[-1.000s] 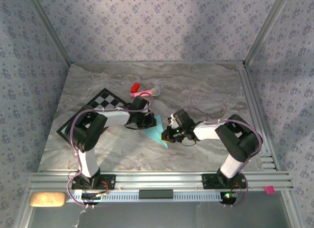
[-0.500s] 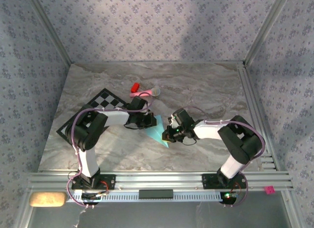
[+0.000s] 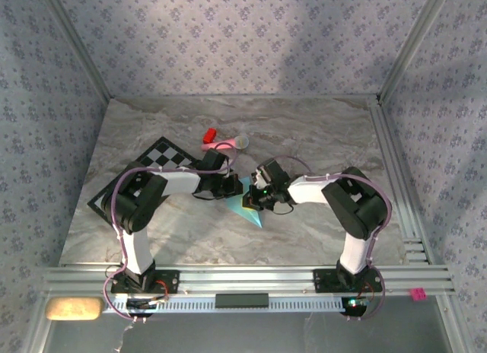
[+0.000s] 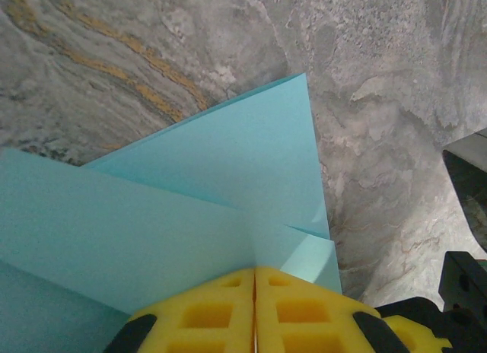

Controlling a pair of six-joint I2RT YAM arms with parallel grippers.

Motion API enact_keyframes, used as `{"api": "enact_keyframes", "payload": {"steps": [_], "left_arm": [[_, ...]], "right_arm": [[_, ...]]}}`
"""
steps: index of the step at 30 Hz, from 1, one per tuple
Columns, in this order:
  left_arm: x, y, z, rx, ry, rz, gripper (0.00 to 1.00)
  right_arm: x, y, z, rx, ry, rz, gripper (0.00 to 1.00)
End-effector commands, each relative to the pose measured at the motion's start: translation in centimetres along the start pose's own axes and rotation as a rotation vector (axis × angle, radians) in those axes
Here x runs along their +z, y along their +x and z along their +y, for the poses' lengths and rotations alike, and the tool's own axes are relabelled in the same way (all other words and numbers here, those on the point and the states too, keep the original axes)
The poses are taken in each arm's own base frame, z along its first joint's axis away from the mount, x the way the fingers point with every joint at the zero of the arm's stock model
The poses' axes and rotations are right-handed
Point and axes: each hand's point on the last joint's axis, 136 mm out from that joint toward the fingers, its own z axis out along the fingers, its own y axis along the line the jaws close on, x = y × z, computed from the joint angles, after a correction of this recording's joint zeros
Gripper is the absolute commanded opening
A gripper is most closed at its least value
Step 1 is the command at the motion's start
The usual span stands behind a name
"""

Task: Fold a paper plane with a square sheet of paper (pick it up from the middle)
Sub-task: Fourth fold the wing at the center of the table.

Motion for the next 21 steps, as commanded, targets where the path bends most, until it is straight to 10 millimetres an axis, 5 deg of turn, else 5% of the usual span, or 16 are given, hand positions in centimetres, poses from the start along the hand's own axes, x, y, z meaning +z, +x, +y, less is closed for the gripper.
{"api": "enact_keyframes", "payload": {"steps": [1,21], "left_arm": [[0.7,1.3,3.4,-0.032,-0.106,0.032,0.10],[0.7,1.0,4.0,-0.054,-0.113,0.035,0.09]], "right_arm": [[0.5,2.8,-2.4,0.043,0.051,0.058,0.00],[-3.5,9.1,-4.8,-0.001,0.049,0.104,0.00]]}}
